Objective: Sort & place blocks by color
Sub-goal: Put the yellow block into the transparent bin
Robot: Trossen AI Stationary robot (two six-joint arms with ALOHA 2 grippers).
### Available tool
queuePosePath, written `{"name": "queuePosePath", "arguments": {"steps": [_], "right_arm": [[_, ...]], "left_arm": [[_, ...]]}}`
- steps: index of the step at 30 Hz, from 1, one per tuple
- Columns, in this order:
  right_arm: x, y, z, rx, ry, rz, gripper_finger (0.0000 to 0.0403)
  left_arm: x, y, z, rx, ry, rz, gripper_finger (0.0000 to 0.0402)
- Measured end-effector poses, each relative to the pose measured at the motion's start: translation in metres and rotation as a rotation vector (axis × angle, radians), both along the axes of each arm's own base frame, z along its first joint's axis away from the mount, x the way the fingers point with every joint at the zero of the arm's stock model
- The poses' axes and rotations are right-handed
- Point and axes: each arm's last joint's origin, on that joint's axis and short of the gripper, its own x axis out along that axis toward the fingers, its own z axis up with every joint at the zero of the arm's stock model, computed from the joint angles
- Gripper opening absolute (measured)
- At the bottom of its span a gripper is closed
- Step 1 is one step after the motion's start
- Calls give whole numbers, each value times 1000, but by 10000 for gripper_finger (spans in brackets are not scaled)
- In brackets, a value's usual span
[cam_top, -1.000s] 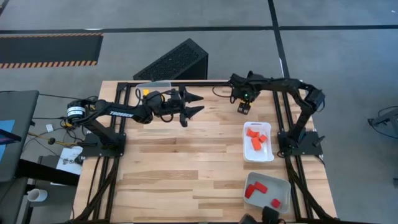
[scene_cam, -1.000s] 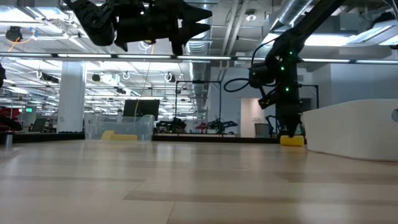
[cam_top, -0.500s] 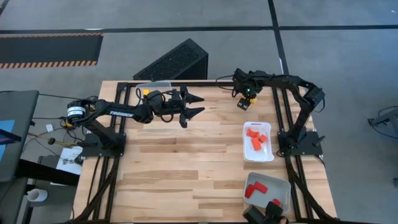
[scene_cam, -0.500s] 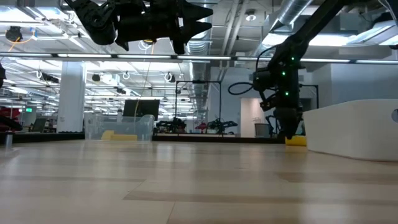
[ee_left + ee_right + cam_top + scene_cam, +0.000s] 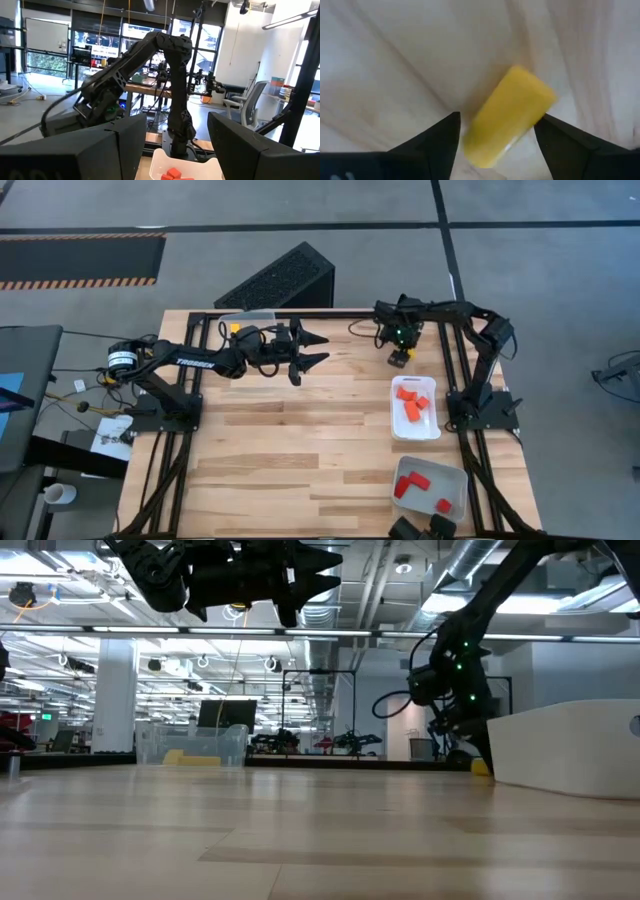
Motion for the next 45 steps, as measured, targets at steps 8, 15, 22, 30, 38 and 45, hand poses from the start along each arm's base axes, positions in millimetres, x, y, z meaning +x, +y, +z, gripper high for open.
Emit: {"name": "queuePosePath", "arguments": {"steps": [8, 15, 22, 30, 38, 45], "right_arm": [[9, 11, -2, 9, 16, 42, 187], [13, 14, -2, -8, 9, 20, 113], [19, 25, 31, -38, -181, -8, 113], [16, 56, 124, -184, -766, 14, 113], [-1, 94, 150, -240, -1413, 85, 113], [-1, 124, 128, -172, -1694, 124, 113]], "left_arm": [[0, 0, 0, -7, -5, -3, 201], [0, 0, 1, -18, -6, -13, 201], [-2, 0, 1, 14, 20, -34, 201], [-13, -1, 11, 30, 89, 21, 201], [1, -5, -3, 12, 60, 6, 201], [29, 0, -44, -156, 124, -19, 215]]}}
